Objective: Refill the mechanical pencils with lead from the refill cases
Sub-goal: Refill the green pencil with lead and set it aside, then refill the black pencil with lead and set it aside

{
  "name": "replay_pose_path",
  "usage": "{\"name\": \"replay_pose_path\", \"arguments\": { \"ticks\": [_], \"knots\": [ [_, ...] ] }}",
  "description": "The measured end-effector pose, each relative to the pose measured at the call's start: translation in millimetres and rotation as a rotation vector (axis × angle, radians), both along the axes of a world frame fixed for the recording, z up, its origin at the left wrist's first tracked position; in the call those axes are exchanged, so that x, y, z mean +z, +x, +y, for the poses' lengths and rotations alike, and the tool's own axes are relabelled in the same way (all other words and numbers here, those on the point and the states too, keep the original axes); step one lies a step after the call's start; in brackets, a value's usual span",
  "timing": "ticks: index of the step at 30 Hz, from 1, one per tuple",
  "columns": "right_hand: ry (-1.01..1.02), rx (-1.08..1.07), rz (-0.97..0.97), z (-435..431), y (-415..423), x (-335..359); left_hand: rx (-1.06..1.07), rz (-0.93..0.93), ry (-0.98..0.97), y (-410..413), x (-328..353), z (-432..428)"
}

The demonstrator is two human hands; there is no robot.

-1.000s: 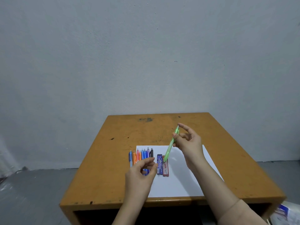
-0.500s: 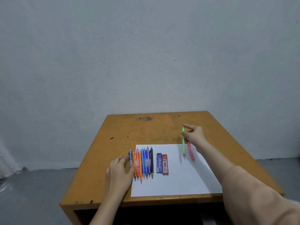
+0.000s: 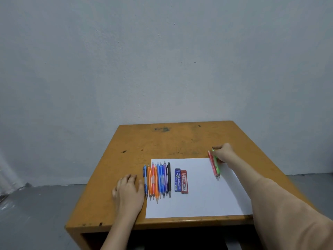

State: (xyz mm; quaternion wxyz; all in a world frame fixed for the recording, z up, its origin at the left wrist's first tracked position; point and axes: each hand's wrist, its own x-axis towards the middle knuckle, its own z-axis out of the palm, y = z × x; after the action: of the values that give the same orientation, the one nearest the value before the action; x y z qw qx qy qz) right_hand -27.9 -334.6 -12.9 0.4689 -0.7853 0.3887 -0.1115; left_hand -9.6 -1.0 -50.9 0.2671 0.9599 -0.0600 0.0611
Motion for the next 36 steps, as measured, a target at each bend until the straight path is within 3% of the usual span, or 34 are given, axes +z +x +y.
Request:
{"name": "replay_pose_path", "arguments": {
  "ticks": [19, 25, 36],
  "knots": [
    [-0.115, -0.006, 0.043, 1, -6, -13, -0.012, 0.039, 0.083, -5, 5, 0],
    [-0.146, -0.032, -0.068, 10, -10, -8, -0.018, 0.051, 0.082, -7, 7, -1],
    [-0.053, 0.355, -0.253, 85, -16, 22, -0.017, 0.054, 0.103, -9, 8, -1]
  ]
}}
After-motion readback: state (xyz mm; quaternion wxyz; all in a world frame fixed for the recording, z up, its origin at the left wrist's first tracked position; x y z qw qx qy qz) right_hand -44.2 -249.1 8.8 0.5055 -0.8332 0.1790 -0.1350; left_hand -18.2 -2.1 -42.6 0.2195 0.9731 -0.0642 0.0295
